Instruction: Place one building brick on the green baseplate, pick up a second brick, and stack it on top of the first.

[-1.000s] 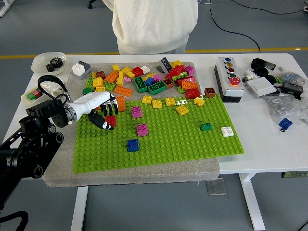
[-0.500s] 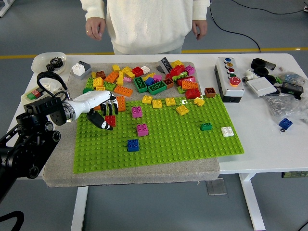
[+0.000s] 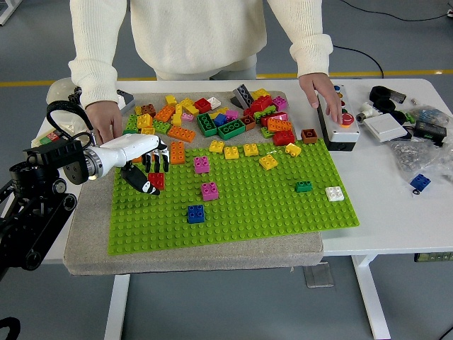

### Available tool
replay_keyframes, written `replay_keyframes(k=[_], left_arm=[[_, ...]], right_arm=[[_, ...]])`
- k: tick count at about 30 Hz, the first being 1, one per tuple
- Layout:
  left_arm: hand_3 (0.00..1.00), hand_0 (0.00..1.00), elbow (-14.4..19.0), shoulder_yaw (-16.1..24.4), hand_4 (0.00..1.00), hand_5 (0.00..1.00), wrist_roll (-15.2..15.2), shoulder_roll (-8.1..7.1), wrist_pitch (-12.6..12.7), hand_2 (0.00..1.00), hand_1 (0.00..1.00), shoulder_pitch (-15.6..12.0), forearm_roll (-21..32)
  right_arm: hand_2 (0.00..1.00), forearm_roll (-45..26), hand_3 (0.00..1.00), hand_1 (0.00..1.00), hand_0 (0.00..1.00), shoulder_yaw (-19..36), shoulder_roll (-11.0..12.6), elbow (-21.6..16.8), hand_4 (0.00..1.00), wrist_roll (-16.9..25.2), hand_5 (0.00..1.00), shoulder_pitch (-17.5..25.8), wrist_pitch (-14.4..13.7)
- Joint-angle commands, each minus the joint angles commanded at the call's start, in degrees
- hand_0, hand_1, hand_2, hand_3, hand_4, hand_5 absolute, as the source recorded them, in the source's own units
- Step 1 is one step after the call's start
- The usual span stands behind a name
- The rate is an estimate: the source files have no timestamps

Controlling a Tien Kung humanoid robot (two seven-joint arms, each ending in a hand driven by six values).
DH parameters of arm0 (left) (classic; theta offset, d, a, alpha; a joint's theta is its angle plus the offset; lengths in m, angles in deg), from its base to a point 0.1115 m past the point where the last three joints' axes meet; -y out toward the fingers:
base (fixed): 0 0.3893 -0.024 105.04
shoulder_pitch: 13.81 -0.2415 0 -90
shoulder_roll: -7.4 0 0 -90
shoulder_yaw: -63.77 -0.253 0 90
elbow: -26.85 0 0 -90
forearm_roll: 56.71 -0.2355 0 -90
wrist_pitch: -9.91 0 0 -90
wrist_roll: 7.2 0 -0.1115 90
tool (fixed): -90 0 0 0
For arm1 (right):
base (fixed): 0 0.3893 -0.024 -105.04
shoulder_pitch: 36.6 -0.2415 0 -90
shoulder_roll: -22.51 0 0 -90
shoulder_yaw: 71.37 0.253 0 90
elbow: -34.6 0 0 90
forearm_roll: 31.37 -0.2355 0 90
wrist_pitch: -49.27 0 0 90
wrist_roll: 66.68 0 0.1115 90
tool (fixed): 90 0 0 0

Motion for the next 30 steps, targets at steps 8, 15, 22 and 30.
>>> replay_keyframes(k=[8, 15, 22, 30], left_arm=[[0.436, 0.434, 1.95, 0.88, 0.935, 0.002, -0.35, -0.2, -1.19, 0.371, 0.356, -1.8, 0.0], [0.436, 0.433, 3.43, 1.46, 0.934, 0.002, -0.65, -0.13, -2.46, 0.371, 0.355, -2.82, 0.0], [0.436, 0.432, 4.18, 1.33, 0.934, 0.002, -0.83, 0.35, -3.56, 0.371, 0.355, -3.41, 0.0], [0.434, 0.43, 4.87, 0.98, 0.933, 0.002, -0.83, 0.08, -5.13, 0.37, 0.355, -3.67, 0.0]], right_arm=[[0.715, 0.08, 0.598, 0.642, 0.741, 0.31, 0.1, 0.0, 0.823, -0.09, 0.41, 0.12, -0.07], [0.715, 0.1, 0.598, 0.642, 0.74, 0.67, 0.31, 0.0, 0.823, -0.16, 0.412, 0.01, -0.17], [0.715, 0.07, 0.598, 0.642, 0.74, 0.76, 0.26, 0.0, 0.823, -0.23, 0.413, -0.03, -0.16], [0.715, 0.04, 0.599, 0.642, 0.74, 0.92, 0.4, 0.0, 0.823, -0.27, 0.413, 0.06, -0.22]])
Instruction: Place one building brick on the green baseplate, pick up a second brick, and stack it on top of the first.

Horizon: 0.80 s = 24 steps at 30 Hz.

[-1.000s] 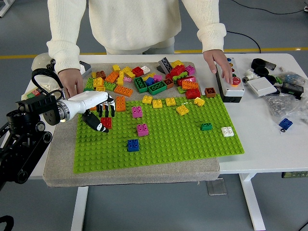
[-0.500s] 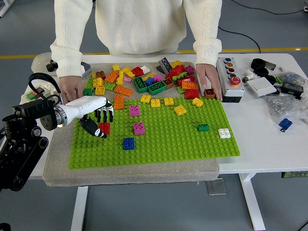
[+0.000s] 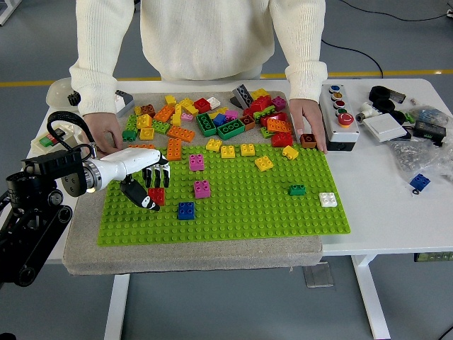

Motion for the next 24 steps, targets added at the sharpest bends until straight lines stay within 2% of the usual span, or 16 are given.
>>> replay_keyframes(k=[8, 24], left_arm=[[0.432, 0.425, 0.47, -0.64, 0.928, 0.002, 0.03, -0.22, -1.52, 0.368, 0.353, -0.11, 0.0], [0.43, 0.423, 0.3, -1.47, 0.926, 0.002, -0.17, 1.1, -2.01, 0.367, 0.351, -0.41, 0.0]], right_arm=[[0.715, 0.05, 0.599, 0.643, 0.74, -0.03, 0.02, 0.0, 0.824, -0.03, 0.414, -0.08, 0.06], [0.715, 0.19, 0.599, 0.643, 0.74, -0.38, 0.06, 0.0, 0.824, -0.02, 0.415, -0.03, 0.16]])
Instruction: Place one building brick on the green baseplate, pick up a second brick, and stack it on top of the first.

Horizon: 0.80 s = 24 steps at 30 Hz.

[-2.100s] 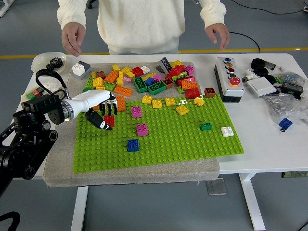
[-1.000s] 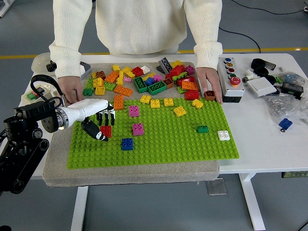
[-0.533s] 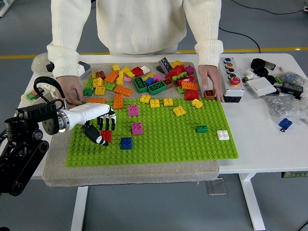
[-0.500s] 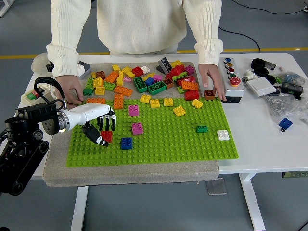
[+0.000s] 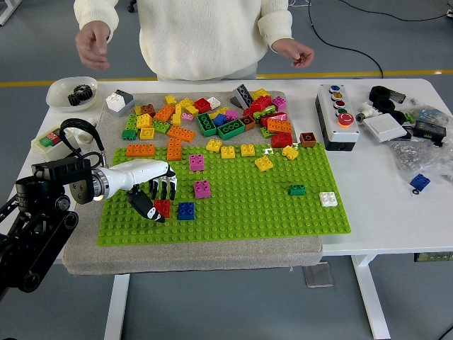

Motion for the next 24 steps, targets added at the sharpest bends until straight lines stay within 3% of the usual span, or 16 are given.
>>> replay_keyframes(k=[14, 24], left_arm=[[0.427, 0.417, -1.94, -0.25, 0.919, 0.002, 0.04, 1.28, 1.57, 0.366, 0.349, 0.82, 0.0], [0.427, 0.417, -2.07, -1.02, 0.92, 0.002, 0.14, 1.1, 1.35, 0.366, 0.348, 0.76, 0.0]], right_arm=[[0.715, 0.11, 0.599, 0.643, 0.74, -0.11, 0.01, 0.0, 0.823, 0.04, 0.414, -0.06, -0.01], [0.715, 0.02, 0.6, 0.643, 0.74, -0.07, 0.01, 0.0, 0.823, 0.07, 0.414, -0.13, -0.04]])
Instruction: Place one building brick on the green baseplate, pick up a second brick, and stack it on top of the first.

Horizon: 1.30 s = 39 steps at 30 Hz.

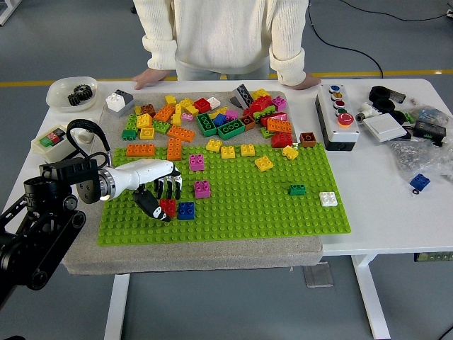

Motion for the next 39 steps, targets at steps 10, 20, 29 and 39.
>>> replay_keyframes(k=[10, 20, 29, 39], left_arm=[[0.425, 0.415, -1.31, -0.36, 0.916, 0.002, 0.22, 0.2, 0.86, 0.365, 0.347, 0.14, 0.0], [0.422, 0.41, -3.27, -0.59, 0.912, 0.002, 0.54, 0.62, 2.44, 0.362, 0.346, 0.6, 0.0], [0.42, 0.408, -3.36, -1.0, 0.911, 0.002, 0.56, 0.85, 2.68, 0.361, 0.343, 0.66, 0.0], [0.42, 0.407, -3.7, -1.2, 0.907, 0.002, 0.51, 1.13, 3.33, 0.362, 0.344, 0.8, 0.0]], right_arm=[[0.715, 0.01, 0.601, 0.644, 0.74, 0.13, 0.0, 0.0, 0.823, -0.04, 0.415, -0.02, -0.04], [0.715, -0.22, 0.6, 0.644, 0.74, -0.05, 0.0, 0.0, 0.823, 0.05, 0.413, -0.13, -0.05], [0.715, -0.24, 0.6, 0.643, 0.74, -0.05, -0.01, 0.0, 0.823, 0.04, 0.413, -0.06, -0.03], [0.715, -0.19, 0.6, 0.644, 0.74, -0.03, 0.0, 0.0, 0.822, 0.02, 0.413, -0.05, -0.01]])
